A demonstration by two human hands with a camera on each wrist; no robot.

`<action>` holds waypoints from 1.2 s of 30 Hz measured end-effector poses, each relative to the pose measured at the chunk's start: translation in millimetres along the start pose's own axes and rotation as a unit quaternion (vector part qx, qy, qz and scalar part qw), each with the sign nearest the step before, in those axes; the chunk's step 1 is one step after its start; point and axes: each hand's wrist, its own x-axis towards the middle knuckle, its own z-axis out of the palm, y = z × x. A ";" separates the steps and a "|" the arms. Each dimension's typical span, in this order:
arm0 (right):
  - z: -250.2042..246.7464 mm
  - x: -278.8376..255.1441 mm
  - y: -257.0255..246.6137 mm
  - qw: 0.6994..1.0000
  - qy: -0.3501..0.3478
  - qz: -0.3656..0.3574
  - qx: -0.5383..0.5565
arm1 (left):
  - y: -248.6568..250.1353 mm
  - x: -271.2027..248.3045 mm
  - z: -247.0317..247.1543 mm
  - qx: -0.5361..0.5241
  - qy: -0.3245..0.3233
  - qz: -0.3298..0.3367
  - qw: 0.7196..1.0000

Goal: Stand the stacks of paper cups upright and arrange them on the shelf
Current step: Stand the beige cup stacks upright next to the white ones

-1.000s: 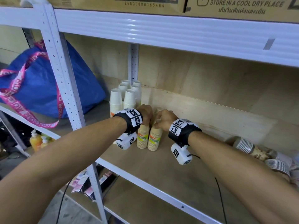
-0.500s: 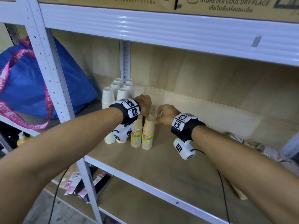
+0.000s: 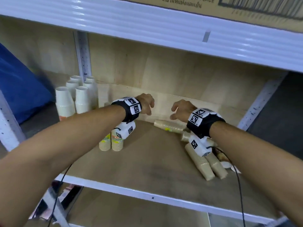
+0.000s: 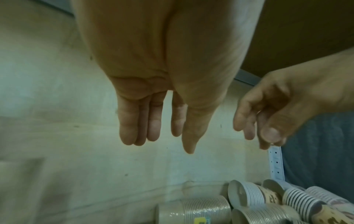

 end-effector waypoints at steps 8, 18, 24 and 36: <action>9.4 -38.9 70.0 0.997 -0.006 0.073 0.011 | 24.7 53.6 65.6 -0.070 -0.036 0.029 0.996; 57.6 -75.3 135.0 0.983 -0.036 0.177 0.039 | 15.9 106.7 123.1 -0.084 -0.081 0.036 0.992; 76.2 -89.5 153.9 0.987 -0.062 0.146 0.022 | 11.9 126.5 145.9 -0.067 -0.062 0.034 0.995; 96.1 -88.3 149.6 0.981 -0.089 0.172 0.022 | -5.0 155.5 171.7 -0.045 -0.029 0.060 0.997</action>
